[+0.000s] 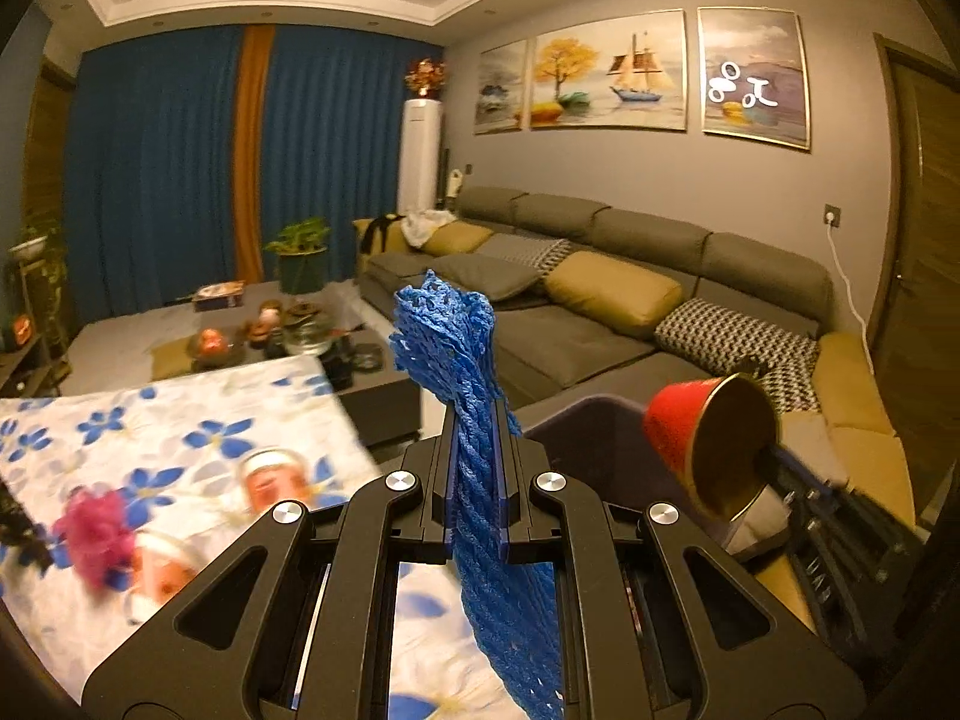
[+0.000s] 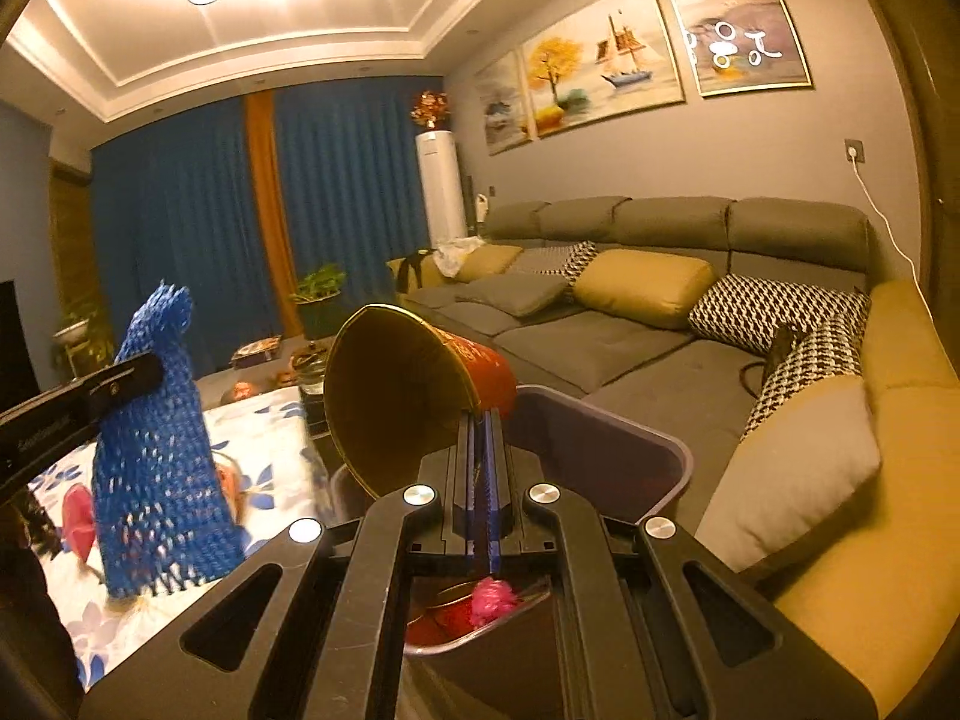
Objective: Collect trash
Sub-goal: 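Carry the blue net and red cup over the grey bin, then open the left gripper to drop the blue net into the bin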
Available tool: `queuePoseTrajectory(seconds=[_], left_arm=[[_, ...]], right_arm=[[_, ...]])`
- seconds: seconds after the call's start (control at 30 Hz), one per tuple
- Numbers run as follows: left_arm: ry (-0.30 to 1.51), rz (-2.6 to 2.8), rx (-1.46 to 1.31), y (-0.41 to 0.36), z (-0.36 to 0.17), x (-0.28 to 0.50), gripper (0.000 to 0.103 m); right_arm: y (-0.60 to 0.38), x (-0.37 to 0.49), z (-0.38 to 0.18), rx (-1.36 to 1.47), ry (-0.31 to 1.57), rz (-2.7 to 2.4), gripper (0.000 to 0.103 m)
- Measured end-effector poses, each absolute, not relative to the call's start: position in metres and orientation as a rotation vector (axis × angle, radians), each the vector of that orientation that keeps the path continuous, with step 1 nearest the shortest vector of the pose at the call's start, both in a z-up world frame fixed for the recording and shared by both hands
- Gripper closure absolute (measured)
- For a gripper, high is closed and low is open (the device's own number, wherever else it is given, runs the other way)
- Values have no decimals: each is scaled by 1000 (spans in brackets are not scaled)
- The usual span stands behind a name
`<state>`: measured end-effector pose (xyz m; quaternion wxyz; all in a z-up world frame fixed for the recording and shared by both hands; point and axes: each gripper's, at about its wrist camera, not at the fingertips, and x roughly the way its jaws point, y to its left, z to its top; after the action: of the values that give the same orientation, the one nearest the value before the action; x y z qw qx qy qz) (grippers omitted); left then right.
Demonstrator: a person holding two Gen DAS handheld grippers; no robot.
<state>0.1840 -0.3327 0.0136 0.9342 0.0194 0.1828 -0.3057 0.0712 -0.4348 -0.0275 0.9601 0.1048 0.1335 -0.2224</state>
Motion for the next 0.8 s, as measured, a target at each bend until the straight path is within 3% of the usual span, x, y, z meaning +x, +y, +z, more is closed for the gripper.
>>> queuePoseTrajectory(seconds=[0.8], left_arm=[[425,-803,8,-410,-24,223,94]], right_arm=[[-469,97,-40,238,308,-494,99]])
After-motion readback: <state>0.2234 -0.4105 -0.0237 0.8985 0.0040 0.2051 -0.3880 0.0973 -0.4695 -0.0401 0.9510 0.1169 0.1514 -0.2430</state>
